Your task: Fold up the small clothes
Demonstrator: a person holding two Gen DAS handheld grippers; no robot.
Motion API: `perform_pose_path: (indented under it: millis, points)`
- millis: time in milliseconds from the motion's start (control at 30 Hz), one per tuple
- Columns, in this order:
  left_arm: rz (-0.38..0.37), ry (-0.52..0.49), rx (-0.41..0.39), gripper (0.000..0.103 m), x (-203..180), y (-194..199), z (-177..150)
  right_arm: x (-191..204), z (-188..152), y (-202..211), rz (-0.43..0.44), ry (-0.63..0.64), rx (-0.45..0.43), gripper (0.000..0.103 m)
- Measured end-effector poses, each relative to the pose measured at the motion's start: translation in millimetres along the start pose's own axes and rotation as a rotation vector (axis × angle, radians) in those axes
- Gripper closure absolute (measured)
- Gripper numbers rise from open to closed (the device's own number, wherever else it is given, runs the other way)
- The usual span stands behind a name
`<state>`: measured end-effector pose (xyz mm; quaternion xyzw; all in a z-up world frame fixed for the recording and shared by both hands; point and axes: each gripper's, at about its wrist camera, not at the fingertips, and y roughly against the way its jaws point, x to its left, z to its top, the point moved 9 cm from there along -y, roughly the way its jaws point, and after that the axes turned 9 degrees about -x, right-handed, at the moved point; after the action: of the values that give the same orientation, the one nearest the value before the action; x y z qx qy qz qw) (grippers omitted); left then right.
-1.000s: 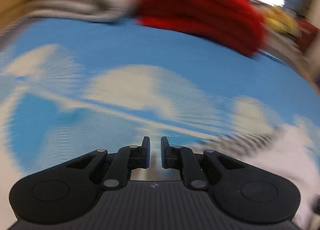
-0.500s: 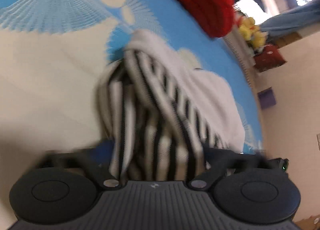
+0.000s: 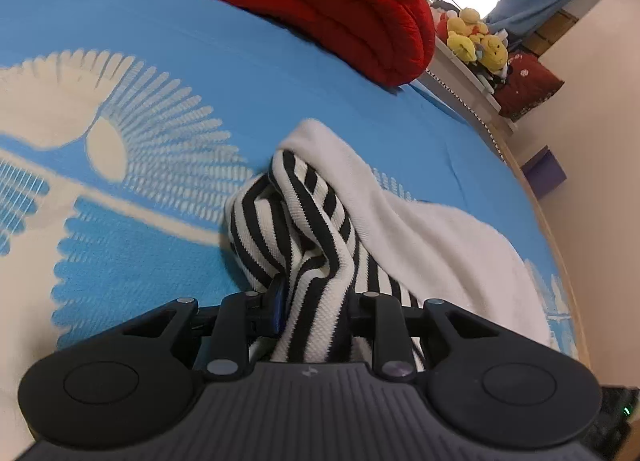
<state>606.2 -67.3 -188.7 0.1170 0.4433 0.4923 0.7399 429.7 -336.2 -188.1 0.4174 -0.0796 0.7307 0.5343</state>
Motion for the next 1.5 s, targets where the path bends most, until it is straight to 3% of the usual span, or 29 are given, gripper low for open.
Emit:
perform_pose_path:
  millis: [100,133,167,200,233,267,300,367,400,500,600,700,800,900,1000,1167,1500]
  points:
    - [-0.019,0.013,-0.015,0.068,6.9,11.0,-2.8,-10.9,-7.1,-2.1,0.011,-0.039,0.019,0.075]
    - [-0.006,-0.012,-0.033,0.055,7.8,15.5,-2.0,-12.8,-9.4,-1.0,0.007,-0.044,0.021,0.071]
    - [0.024,-0.045,-0.057,0.039,8.1,21.3,-0.7,-15.2,-10.0,1.5,-0.013,-0.053,0.020,0.059]
    - [0.062,-0.092,-0.088,0.035,6.1,32.0,0.6,-18.1,-10.4,6.3,-0.054,-0.062,0.018,0.044]
    - [0.087,-0.142,-0.114,0.028,1.8,43.2,0.7,-18.5,-9.7,12.6,-0.094,-0.057,0.017,0.038]
    - [0.111,-0.200,-0.133,0.017,-3.3,56.9,-0.7,-15.5,-8.2,21.3,-0.127,-0.030,0.008,0.033]
    - [0.152,-0.270,-0.159,0.014,-9.4,75.4,-3.7,-7.7,-6.0,33.9,-0.161,0.033,-0.006,0.030]
    - [0.234,-0.407,-0.213,0.001,-23.0,114.9,-16.3,21.4,-5.7,61.7,-0.228,0.221,-0.028,0.021]
    - [0.273,-0.452,-0.232,0.000,-28.9,133.1,-25.8,43.7,-7.9,79.7,-0.249,0.324,-0.057,0.017]
    - [0.383,-0.546,-0.232,0.000,-50.4,191.6,-68.7,96.8,-25.0,117.4,-0.304,0.471,-0.076,0.010]
    - [0.467,-0.476,-0.209,0.000,-56.8,238.9,-111.1,138.2,-52.3,146.1,-0.375,0.501,-0.050,0.003]
    - [0.404,-0.392,-0.247,0.000,-60.8,265.9,-146.6,160.1,-80.2,169.7,-0.440,0.433,-0.073,0.001]
    - [0.404,-0.402,-0.283,0.000,-47.5,266.4,-163.9,161.6,-106.0,178.8,-0.504,0.396,-0.131,0.001]
    - [0.499,-0.452,-0.281,0.000,-32.8,250.2,-166.8,142.7,-126.8,173.5,-0.589,0.476,-0.197,0.001]
    - [0.487,-0.437,-0.256,0.000,-30.7,235.9,-162.9,121.4,-137.2,150.8,-0.634,0.640,-0.132,0.004]
    - [0.477,-0.419,-0.263,0.000,-37.2,222.4,-152.8,114.0,-122.4,132.9,-0.598,0.543,-0.145,0.004]
    - [0.462,-0.410,-0.226,0.001,-43.6,204.2,-158.9,115.8,-120.2,122.6,-0.623,0.577,-0.138,0.004]
